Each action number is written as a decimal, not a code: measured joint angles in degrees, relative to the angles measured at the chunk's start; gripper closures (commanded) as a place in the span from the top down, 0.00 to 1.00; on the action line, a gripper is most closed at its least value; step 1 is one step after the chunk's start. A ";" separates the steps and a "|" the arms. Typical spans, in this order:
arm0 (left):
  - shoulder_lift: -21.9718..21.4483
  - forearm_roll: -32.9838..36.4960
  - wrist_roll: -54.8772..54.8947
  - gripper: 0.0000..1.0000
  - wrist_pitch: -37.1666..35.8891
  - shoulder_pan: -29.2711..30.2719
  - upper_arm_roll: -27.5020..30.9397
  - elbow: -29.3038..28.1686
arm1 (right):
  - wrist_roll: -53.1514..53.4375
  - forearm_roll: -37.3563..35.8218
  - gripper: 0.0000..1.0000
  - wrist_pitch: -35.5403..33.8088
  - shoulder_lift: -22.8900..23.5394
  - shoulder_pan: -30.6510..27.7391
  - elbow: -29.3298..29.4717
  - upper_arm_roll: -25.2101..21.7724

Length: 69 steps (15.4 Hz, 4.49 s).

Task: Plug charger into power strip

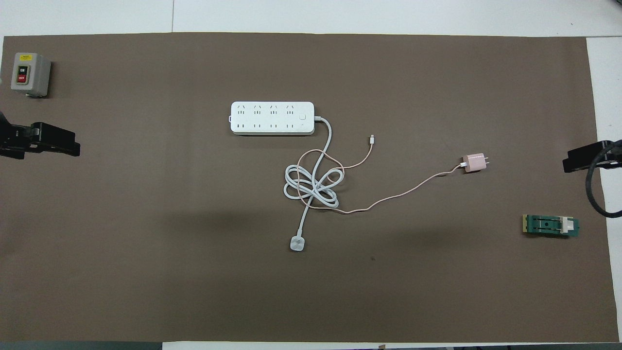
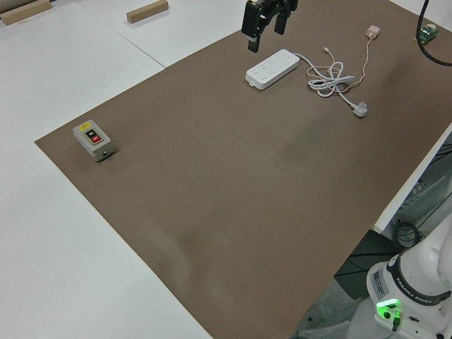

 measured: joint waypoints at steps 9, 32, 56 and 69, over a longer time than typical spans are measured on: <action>-0.01 0.00 0.00 1.00 -0.87 0.02 0.10 0.69 | -1.49 -1.68 1.00 0.01 0.00 -0.09 -0.15 -0.20; 0.64 0.25 0.09 1.00 -1.23 -0.86 -2.98 4.44 | 49.17 28.60 1.00 7.49 18.49 -10.94 -6.40 -0.68; 6.35 -58.28 0.34 1.00 -6.88 4.25 -2.25 1.27 | 46.88 39.81 1.00 12.96 34.95 -12.73 -4.65 -0.48; 13.47 -84.10 26.91 1.00 -8.81 9.24 -2.47 -21.20 | 43.18 41.04 0.00 14.83 34.76 -12.76 -5.38 -0.47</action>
